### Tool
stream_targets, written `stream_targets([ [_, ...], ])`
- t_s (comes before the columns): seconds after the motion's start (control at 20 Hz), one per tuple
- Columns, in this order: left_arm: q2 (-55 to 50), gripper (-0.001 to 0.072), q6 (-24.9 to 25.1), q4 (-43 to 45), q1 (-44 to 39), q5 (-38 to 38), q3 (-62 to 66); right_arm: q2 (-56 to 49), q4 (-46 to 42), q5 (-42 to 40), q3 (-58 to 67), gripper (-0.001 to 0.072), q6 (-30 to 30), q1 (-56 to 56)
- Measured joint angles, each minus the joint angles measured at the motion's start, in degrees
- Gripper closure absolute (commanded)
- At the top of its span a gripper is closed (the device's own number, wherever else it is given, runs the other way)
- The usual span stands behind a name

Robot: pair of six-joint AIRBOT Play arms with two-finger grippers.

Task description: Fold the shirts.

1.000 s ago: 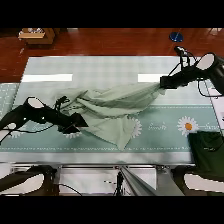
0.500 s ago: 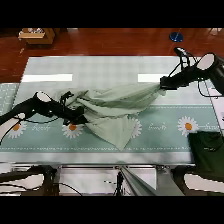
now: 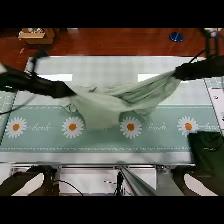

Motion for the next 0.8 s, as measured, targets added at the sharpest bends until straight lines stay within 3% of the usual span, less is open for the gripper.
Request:
stream_targets([
  [0.3, 21.49, 0.0680, 1.20, 2.49, 12.63, 5.53, 16.81, 20.85, -4.20, -1.27, 0.55, 0.0687, 3.63, 0.00],
  [0.6, 32.94, 0.0681, 0.57, 4.42, 18.29, 10.34, 24.26, 34.86, -6.67, -5.38, 10.10, 0.0687, 10.86, 0.00],
  [0.8, 35.95, 0.0681, -0.44, 5.27, 18.97, 8.11, 31.36, 37.35, -10.67, 2.25, 20.70, 0.0688, 14.23, 0.00],
])
